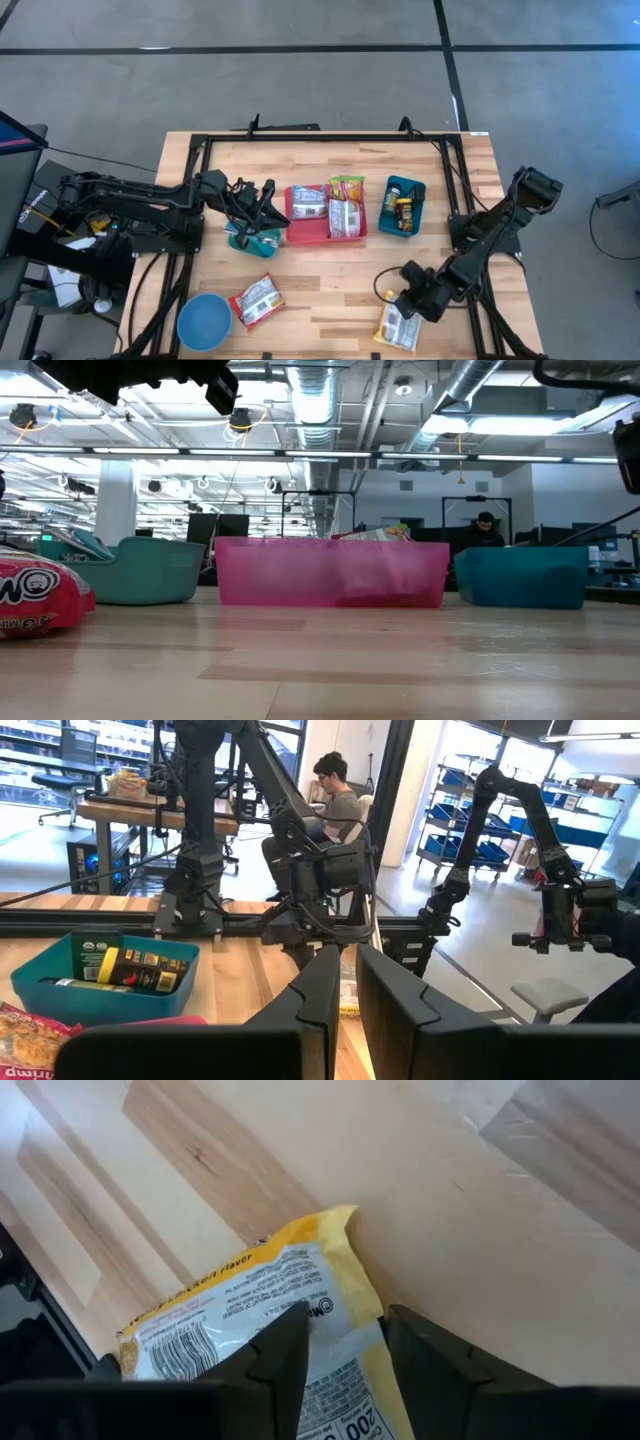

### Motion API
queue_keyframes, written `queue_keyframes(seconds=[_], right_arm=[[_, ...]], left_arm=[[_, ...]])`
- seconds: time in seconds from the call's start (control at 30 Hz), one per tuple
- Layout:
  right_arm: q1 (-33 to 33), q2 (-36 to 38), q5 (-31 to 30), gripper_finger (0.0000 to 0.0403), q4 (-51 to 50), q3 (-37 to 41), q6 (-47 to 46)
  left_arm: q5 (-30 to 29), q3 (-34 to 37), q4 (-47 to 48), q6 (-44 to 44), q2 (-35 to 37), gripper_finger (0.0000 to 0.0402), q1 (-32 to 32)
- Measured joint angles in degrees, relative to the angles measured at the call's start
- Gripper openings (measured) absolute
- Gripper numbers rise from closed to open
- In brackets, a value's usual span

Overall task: Pick & Place Food Item
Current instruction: Put the yellow noodle pack into the red bin

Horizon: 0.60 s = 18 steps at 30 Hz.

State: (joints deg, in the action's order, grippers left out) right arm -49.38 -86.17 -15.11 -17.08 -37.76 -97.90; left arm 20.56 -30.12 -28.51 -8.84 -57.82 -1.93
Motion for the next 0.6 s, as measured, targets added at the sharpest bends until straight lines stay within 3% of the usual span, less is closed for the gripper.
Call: queue_keyframes(seconds=[0.6], right_arm=[[0.2,3.9,0.3,0.0111,-1.8,0.0,4.1]], left_arm=[[0.0,0.0,0.0,0.0,0.0,0.0032,0.0]])
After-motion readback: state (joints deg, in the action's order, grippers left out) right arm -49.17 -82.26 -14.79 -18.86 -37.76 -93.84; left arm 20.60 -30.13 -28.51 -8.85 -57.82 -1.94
